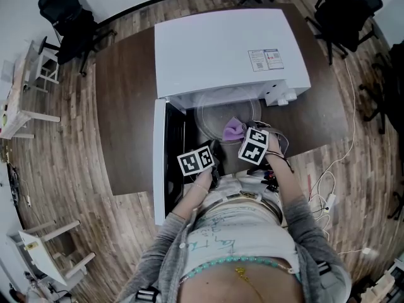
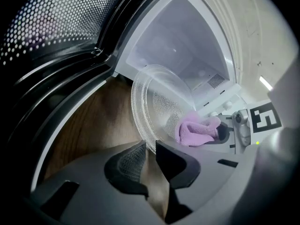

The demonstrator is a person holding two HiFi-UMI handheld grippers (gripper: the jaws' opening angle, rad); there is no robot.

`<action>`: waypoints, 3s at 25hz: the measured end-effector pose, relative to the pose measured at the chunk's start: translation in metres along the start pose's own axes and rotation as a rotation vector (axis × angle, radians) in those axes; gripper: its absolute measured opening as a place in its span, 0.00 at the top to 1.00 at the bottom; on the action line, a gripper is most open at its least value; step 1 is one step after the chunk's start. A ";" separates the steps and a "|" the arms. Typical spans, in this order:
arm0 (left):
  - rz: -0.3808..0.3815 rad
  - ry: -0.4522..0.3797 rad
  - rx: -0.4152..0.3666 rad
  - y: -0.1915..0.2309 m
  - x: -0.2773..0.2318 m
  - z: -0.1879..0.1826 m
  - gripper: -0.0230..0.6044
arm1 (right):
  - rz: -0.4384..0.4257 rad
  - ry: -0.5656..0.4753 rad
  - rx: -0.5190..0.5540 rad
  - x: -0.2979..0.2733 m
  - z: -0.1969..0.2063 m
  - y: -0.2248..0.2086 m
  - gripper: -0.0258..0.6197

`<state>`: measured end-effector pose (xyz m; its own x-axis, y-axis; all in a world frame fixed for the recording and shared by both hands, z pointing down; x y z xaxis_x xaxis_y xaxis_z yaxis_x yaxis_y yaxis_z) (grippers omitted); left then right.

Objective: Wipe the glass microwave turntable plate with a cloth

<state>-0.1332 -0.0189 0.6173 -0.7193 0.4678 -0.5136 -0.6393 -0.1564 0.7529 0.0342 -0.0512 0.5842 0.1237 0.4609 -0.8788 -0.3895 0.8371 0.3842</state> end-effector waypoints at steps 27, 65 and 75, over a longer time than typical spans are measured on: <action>0.013 -0.009 -0.021 -0.001 -0.001 0.002 0.84 | 0.003 -0.097 0.240 -0.013 -0.080 0.003 0.79; 0.030 0.002 -0.012 0.000 0.000 -0.001 0.85 | 0.166 -0.186 0.130 -0.025 -0.123 -0.070 0.79; 0.035 0.008 -0.005 0.001 0.001 0.000 0.85 | 0.267 -0.176 0.024 -0.023 -0.105 -0.092 0.79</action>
<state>-0.1349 -0.0188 0.6173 -0.7433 0.4554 -0.4900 -0.6151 -0.1774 0.7682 -0.0288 -0.1697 0.5390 0.1773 0.7074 -0.6842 -0.4079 0.6855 0.6030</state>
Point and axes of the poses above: the fingertips, and each gripper's own axes: x backward along the fingers, y to its left, z out of its underside, the point moved 8 cm from there along x, backward along the fingers, and after that the axes turned 15 degrees about z, right-handed, at the moved point
